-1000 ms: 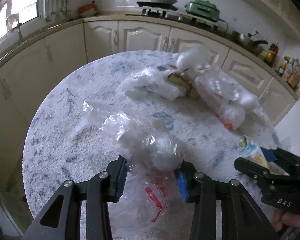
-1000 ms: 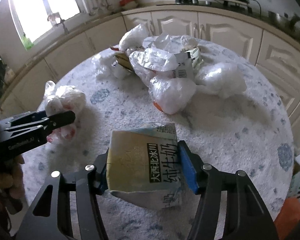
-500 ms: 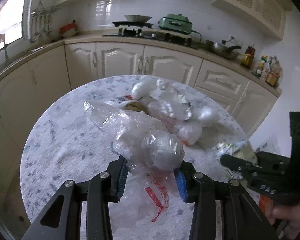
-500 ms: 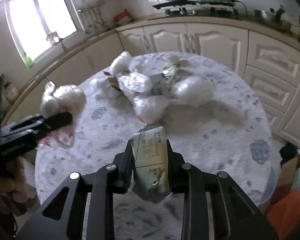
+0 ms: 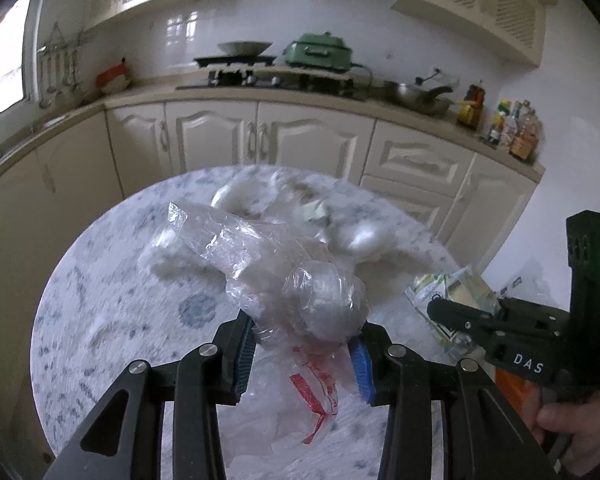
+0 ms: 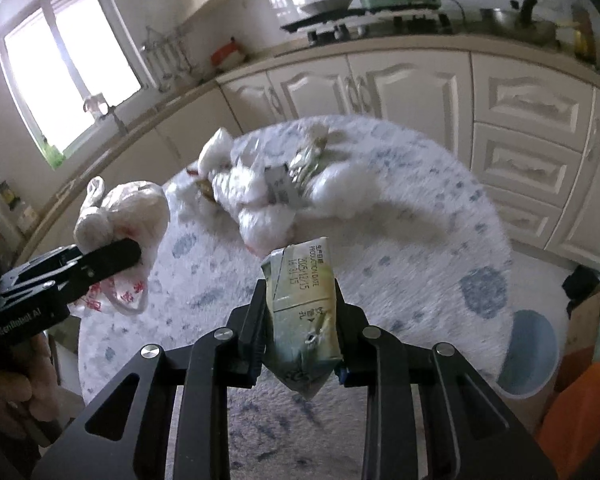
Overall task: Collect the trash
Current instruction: 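Carry both items to the blue bucket and open both tools over it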
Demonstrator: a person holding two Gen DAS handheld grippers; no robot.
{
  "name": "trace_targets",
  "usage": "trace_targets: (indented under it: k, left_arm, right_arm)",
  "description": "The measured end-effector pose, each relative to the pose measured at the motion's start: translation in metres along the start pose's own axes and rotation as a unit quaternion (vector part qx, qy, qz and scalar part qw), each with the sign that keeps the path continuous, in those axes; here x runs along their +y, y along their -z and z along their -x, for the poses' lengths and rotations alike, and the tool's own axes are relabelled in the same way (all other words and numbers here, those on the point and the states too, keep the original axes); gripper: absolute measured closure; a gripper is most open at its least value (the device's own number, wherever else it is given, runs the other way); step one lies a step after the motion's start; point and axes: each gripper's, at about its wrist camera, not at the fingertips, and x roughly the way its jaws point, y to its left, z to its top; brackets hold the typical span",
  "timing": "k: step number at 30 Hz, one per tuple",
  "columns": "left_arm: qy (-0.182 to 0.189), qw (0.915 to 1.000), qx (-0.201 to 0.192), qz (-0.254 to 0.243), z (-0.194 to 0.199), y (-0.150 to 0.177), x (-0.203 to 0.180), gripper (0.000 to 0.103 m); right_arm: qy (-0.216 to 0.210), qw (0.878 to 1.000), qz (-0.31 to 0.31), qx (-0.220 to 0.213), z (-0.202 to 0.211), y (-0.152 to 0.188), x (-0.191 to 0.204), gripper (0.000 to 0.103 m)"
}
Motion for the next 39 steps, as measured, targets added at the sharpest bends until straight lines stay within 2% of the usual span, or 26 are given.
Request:
trace_targets:
  k: [9, 14, 19, 24, 29, 34, 39]
  left_arm:
    - [0.041, 0.9968, -0.042, -0.053, 0.002, -0.033, -0.046, 0.065]
    - [0.085, 0.991, -0.063, -0.082, -0.005, -0.055, -0.078, 0.065]
    - [0.14, 0.982, -0.066, -0.108, -0.027, -0.073, -0.112, 0.065]
    - [0.186, 0.973, -0.034, -0.133, -0.076, -0.091, -0.159, 0.065]
    - [0.222, 0.9636, 0.014, -0.149, -0.141, -0.103, -0.206, 0.065]
    - [0.244, 0.9526, 0.078, -0.164, -0.215, -0.109, -0.254, 0.065]
    - [0.241, 0.9444, 0.14, -0.174, -0.294, -0.12, -0.29, 0.065]
  right_arm:
    - [0.037, 0.995, -0.021, -0.087, 0.073, -0.031, -0.038, 0.076]
    - [0.079, 0.988, -0.036, -0.129, 0.115, -0.045, -0.07, 0.076]
    - [0.132, 0.978, -0.065, -0.149, 0.144, -0.051, -0.117, 0.076]
    - [0.17, 0.969, -0.102, -0.15, 0.159, -0.044, -0.167, 0.076]
    - [0.197, 0.96, -0.151, -0.132, 0.156, -0.027, -0.228, 0.076]
    - [0.202, 0.952, -0.203, -0.102, 0.131, -0.009, -0.285, 0.076]
    - [0.196, 0.945, -0.252, -0.065, 0.096, 0.008, -0.337, 0.076]
